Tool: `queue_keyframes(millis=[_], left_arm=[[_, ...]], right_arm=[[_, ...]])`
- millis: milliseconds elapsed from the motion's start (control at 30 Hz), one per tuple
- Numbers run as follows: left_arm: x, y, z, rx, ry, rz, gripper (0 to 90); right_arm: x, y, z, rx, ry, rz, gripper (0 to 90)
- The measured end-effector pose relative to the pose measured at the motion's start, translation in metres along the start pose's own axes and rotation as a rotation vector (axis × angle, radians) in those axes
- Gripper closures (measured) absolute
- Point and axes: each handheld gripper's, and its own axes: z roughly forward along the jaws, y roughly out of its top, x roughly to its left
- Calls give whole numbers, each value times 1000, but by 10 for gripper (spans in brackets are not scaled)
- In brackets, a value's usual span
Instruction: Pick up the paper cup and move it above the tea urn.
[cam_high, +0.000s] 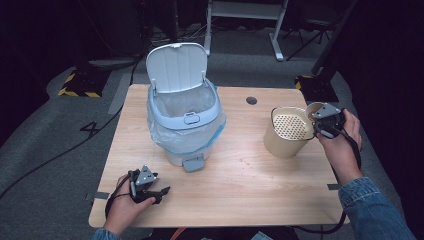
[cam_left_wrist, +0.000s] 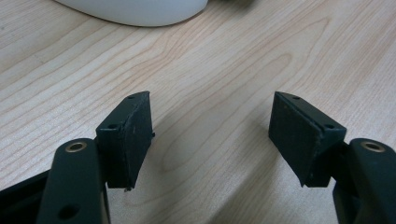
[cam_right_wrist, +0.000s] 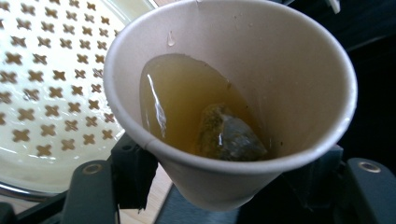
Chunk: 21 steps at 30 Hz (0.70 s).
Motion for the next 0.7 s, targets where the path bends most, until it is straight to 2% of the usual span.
queue_keyframes(millis=[100, 200, 233, 267, 300, 333, 400, 433, 533, 567, 600, 633, 700], left_arm=[[0, 0, 0, 0, 0, 0, 309], [0, 0, 0, 0, 0, 1, 309], [0, 0, 0, 0, 0, 1, 309], [0, 0, 0, 0, 0, 1, 309], [0, 0, 0, 1, 0, 1, 309], [0, 0, 0, 0, 0, 1, 309], [0, 0, 0, 0, 0, 0, 309], [0, 0, 0, 0, 0, 0, 309], [0, 0, 0, 0, 0, 0, 309], [0, 0, 0, 0, 0, 0, 309], [0, 0, 0, 0, 0, 0, 309], [0, 0, 0, 0, 0, 0, 309], [0, 0, 0, 0, 0, 0, 309]], right_arm=[[3, 3, 0, 10, -40, -86, 345], [5, 5, 1, 19, -39, -124, 346], [5, 7, 2, 33, -53, -175, 346], [5, 7, 2, 33, -53, -175, 346], [6, 8, 3, 47, -64, -229, 346], [6, 8, 3, 47, -64, -229, 346], [9, 11, 5, 69, -91, -312, 348], [9, 11, 5, 69, -91, -312, 348], [12, 14, 6, 87, -132, -406, 348], [14, 17, 7, 96, -168, -493, 348], [15, 17, 7, 101, -184, -522, 348], [15, 17, 7, 101, -184, -522, 348], [20, 19, 8, 126, -242, -630, 348]])
